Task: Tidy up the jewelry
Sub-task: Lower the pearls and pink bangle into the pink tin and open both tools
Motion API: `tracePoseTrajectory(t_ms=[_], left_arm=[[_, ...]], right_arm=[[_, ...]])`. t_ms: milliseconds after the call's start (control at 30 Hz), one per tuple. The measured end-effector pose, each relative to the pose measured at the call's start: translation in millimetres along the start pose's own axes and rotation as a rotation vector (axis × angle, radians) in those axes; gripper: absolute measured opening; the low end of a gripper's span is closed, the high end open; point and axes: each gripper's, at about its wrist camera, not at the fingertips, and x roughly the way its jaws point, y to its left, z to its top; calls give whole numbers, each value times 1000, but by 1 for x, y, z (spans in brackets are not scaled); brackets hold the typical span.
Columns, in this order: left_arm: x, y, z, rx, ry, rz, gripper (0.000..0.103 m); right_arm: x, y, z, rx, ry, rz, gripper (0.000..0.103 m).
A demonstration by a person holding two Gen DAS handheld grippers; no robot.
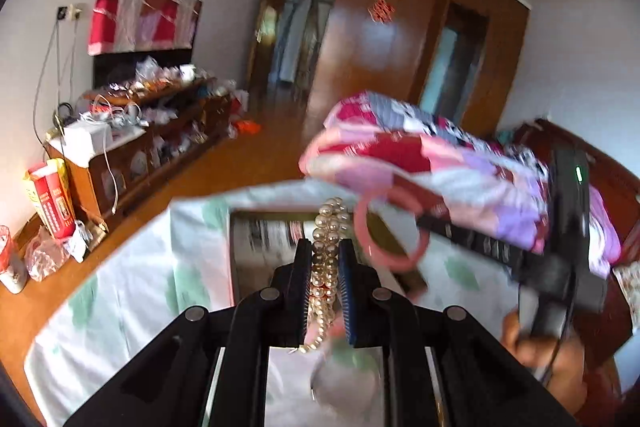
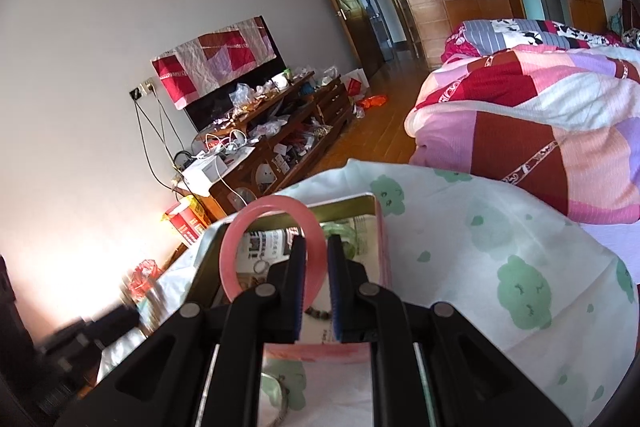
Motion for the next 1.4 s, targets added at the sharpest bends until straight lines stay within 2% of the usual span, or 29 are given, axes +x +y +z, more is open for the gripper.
tracePoseTrajectory(t_ms=[100,233,300,400,500,600,767,1000,1033,1067,1100,1167,1400], left_arm=[[33,9,9,-38,-2,26,13],[78,19,-4,-56,64,83,13],[90,19,-13,-38,93,139,13],[89,19,-24,-14,101,172,13],[92,26,-27,-44,136,143,14],[92,25,-30,-49,158,153,22],[89,17,-30,-8,131,190,47],[87,12,-28,30,106,231,48],[84,12,-27,28,97,233,48],[83,12,-26,26,92,235,48],[79,11,-26,28,87,242,48],[75,10,-26,34,87,256,48],[57,4,-34,59,95,290,48]], right_arm=[[13,0,5,12,10,-15,14],[37,-1,0,23,56,-33,14],[47,-1,-8,13,85,-41,14],[56,-2,-16,2,113,-54,14],[57,-2,-22,-15,115,-62,17],[52,-2,-23,-9,99,-57,18],[40,4,-21,-46,42,-89,18],[39,7,-18,-74,12,-119,18],[37,9,-18,-87,0,-126,20],[36,10,-19,-97,-9,-131,26],[35,12,-19,-106,-19,-134,38],[29,14,-18,-117,-41,-142,56],[5,14,-23,-123,-48,-166,57]])
